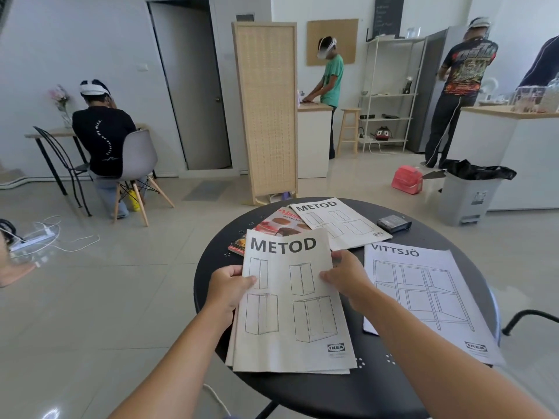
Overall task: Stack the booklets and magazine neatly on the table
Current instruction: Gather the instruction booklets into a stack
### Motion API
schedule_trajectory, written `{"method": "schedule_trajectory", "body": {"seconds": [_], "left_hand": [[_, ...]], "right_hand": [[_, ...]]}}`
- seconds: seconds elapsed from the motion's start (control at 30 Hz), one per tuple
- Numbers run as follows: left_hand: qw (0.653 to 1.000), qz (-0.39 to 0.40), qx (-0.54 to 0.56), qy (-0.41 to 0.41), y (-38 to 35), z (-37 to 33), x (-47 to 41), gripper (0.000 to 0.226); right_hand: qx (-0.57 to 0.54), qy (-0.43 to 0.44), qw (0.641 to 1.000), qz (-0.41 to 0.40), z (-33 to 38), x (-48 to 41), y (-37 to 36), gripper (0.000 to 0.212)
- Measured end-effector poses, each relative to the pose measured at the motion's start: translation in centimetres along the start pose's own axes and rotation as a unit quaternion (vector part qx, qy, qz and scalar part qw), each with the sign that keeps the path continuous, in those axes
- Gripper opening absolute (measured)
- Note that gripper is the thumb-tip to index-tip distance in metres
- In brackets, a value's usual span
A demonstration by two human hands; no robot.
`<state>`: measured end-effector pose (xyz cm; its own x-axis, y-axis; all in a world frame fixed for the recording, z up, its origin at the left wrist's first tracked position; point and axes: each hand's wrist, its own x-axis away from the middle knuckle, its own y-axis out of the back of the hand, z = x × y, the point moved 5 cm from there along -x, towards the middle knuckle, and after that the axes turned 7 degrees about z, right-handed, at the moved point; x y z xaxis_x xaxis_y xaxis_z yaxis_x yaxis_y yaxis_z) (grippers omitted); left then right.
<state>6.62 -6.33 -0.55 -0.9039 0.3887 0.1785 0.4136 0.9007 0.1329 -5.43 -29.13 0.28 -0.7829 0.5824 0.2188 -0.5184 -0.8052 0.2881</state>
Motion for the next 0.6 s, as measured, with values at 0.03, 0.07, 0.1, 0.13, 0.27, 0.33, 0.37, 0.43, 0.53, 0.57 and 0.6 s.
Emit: {"method": "schedule_trajectory", "body": {"seconds": [0.03,0.07,0.1,0.13,0.27,0.33,0.37,0.43,0.53,0.57,0.6], "left_hand": [[1.0,-0.009,-0.022,-0.008,0.0,0.0,0.0,0.018],[0.999,-0.019,-0.042,-0.012,0.1,-0.1,0.0,0.02],[0.998,-0.027,-0.058,-0.013,0.1,-0.1,0.0,0.021],[0.997,-0.032,-0.066,-0.014,0.1,-0.1,-0.1,0.022],[0.995,-0.056,-0.08,-0.015,0.4,0.1,-0.6,0.02],[0.993,-0.07,-0.09,-0.016,0.6,0.2,-0.8,0.014],[0.992,-0.077,-0.098,-0.017,0.7,0.3,-0.9,0.014],[0.987,-0.095,-0.125,-0.016,0.9,0.5,-1.1,0.013],[0.977,-0.116,-0.176,-0.017,1.2,0.6,-1.3,0.012],[0.974,-0.119,-0.193,-0.017,1.3,0.5,-1.4,0.01],[0.97,-0.12,-0.21,-0.017,1.4,0.6,-1.6,0.009]], "right_hand": [[0.002,0.0,1.0,0.003,0.1,-0.1,-0.1,0.033],[0.004,-0.001,1.0,0.006,0.2,-0.3,-0.2,0.035],[0.008,0.0,1.0,0.009,0.2,-0.4,-0.3,0.036],[0.014,0.001,1.0,0.009,0.3,-0.6,-0.5,0.036],[0.035,0.016,0.999,0.015,0.9,-1.3,-0.8,0.026],[0.052,0.025,0.998,0.028,1.2,-1.6,-1.0,0.019],[0.067,0.028,0.997,0.035,1.4,-1.7,-1.1,0.021],[0.097,0.03,0.994,0.041,1.5,-1.9,-1.3,0.026],[0.122,0.03,0.991,0.044,1.5,-2.5,-1.4,0.027],[0.128,0.029,0.99,0.044,1.5,-2.7,-1.5,0.029],[0.132,0.028,0.99,0.044,1.4,-2.9,-1.6,0.031]]}}
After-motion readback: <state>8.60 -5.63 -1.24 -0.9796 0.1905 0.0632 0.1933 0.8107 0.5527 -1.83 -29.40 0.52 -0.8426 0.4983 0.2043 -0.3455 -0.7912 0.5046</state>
